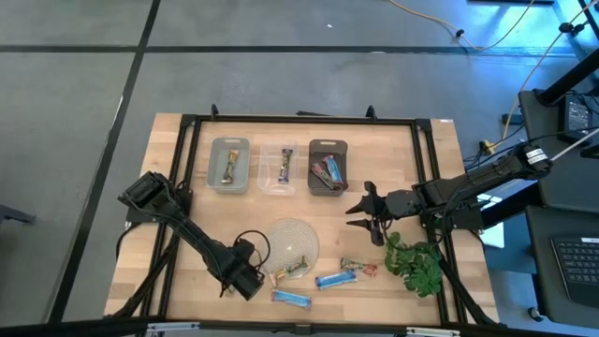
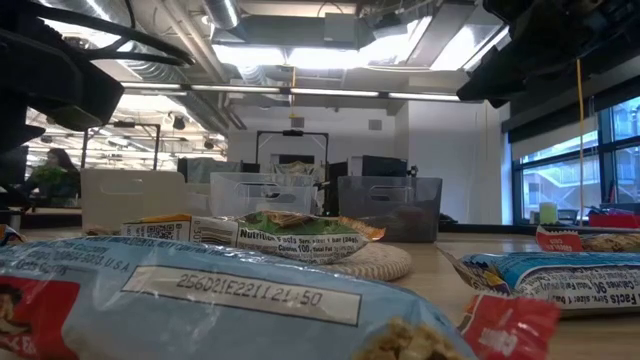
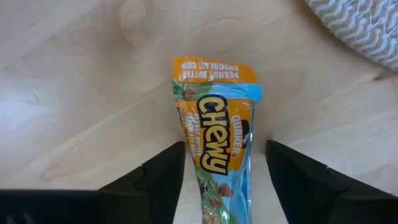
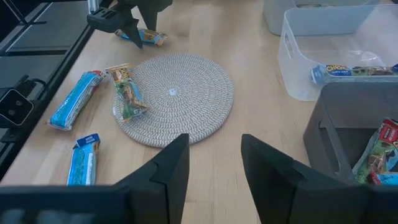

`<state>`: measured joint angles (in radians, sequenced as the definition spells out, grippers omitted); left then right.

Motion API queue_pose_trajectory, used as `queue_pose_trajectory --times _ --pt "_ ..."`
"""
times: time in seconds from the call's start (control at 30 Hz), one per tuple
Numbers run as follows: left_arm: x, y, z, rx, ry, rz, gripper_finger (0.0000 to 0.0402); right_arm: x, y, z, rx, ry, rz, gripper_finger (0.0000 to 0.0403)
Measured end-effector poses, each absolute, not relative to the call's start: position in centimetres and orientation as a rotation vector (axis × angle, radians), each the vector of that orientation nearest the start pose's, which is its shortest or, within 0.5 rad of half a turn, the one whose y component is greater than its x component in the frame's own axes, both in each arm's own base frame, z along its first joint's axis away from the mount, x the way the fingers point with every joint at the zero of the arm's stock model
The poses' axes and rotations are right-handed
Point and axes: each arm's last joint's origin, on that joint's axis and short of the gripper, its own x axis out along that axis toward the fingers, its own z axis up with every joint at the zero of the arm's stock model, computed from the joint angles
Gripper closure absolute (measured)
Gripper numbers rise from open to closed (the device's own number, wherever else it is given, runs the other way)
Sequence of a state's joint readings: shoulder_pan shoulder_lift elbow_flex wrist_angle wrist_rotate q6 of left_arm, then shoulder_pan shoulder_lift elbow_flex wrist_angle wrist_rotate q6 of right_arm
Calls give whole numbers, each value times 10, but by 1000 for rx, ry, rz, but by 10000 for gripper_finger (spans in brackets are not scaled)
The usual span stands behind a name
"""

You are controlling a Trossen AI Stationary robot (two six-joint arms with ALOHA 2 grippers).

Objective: Pick and place Granola Bars by type
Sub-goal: Put the yellow granola bar into the gray bin

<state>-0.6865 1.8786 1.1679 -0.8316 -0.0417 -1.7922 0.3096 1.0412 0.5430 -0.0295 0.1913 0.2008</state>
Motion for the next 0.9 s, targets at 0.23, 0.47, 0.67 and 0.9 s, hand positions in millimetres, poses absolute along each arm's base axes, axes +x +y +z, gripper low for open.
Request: queue_pose_trajectory --times 0.23,0.47,0.67,0.9 --pt "254 -207 144 -869 1354 843 249 205 60 219 65 520 64 253" --pt "255 -205 144 -849 1307 853 292 205 60 219 66 520 64 253" --pt "255 -205 144 -848 1301 853 313 205 60 219 65 520 64 253" --pt "258 -207 149 -866 1292 845 319 205 60 219 66 520 64 253"
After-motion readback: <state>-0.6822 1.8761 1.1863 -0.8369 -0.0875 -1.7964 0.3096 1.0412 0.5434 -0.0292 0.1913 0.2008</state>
